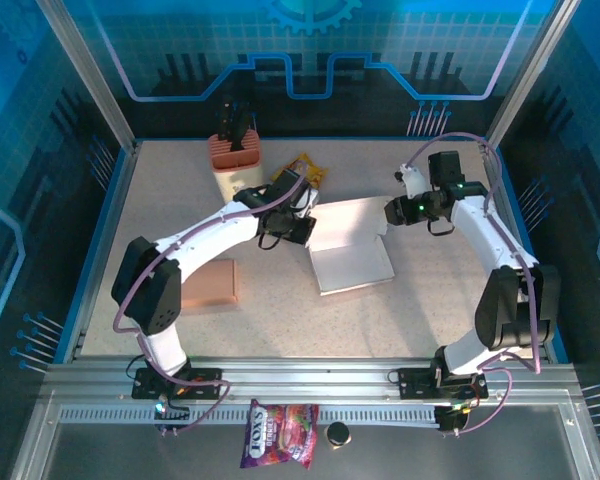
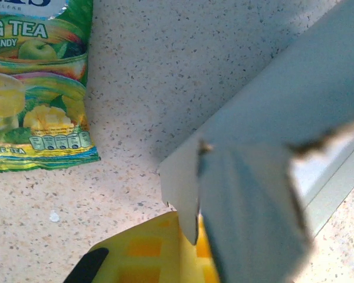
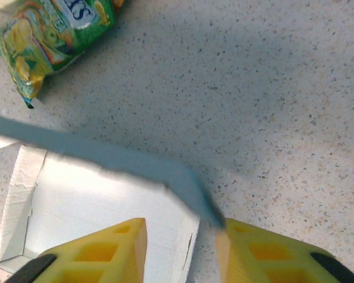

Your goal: Fold the paper box

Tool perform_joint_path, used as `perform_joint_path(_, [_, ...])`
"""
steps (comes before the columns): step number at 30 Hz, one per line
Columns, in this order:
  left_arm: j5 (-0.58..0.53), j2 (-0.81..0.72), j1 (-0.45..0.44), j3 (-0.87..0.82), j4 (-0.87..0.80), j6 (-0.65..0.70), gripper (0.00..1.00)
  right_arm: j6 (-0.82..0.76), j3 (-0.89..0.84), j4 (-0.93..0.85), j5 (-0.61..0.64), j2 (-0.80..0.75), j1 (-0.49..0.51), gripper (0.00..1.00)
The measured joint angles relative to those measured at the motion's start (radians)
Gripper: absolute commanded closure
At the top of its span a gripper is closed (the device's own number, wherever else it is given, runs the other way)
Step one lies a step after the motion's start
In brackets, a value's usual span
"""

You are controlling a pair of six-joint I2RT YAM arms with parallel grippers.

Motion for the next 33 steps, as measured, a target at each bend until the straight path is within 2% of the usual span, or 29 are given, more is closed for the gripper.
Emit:
perform_joint_path(7, [0.062,0.024,0.074,0.03,-0.011,0.107,1.0,0.003,-0.026,0.023,-0.027,-0.005,-0.003,0.54])
perform_joint_path(14, [0.09,0.061,0.083,0.06,-0.026,0.15,1.0,0.002,0.01,0.031,-0.039,0.063,0.004,0.57])
perform_joint_path(21, [0.104,0.074,0.092,0.091,-0.034,0.155,1.0,0.007,0.029,0.032,-0.034,0.107,0.032,0.73])
perform_joint_path(29, [0.106,0.107,0.096,0.122,-0.042,0.152,1.0,0.021,0.056,0.041,0.008,0.126,0.054,0.98])
perform_joint_path(33, [0.105,0.132,0.096,0.146,-0.045,0.123,1.0,0.041,0.056,0.05,0.07,0.125,0.085,1.0])
